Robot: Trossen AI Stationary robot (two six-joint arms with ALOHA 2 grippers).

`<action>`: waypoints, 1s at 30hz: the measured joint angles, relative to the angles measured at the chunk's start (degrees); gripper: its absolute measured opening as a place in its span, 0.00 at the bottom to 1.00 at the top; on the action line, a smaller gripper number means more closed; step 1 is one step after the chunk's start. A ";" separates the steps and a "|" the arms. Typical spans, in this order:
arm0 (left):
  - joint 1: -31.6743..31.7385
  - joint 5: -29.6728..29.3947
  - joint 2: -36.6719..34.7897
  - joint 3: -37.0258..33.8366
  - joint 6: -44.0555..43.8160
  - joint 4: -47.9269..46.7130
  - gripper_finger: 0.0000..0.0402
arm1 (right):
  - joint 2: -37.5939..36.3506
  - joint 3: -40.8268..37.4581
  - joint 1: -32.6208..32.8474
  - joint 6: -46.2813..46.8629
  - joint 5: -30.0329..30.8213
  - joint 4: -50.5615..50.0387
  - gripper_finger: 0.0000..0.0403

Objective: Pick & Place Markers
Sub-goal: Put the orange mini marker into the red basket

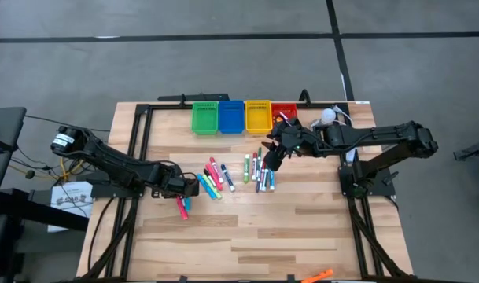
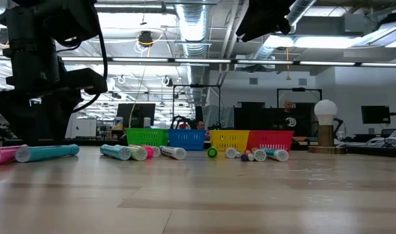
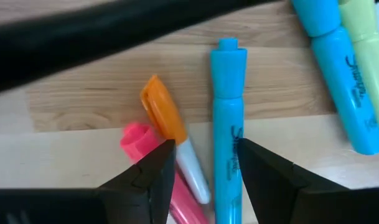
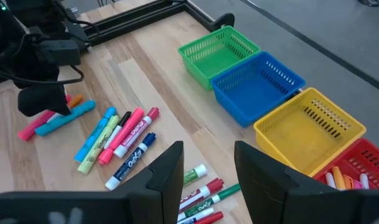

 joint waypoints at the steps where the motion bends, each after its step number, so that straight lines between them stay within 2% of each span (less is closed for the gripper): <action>1: 0.00 -0.08 0.00 -0.27 0.00 0.30 0.43 | 0.00 0.00 0.00 0.00 0.00 0.00 0.33; 30: 0.00 0.97 0.00 -1.64 -0.92 1.29 0.43 | 0.00 0.00 0.00 -0.04 0.00 -0.02 0.33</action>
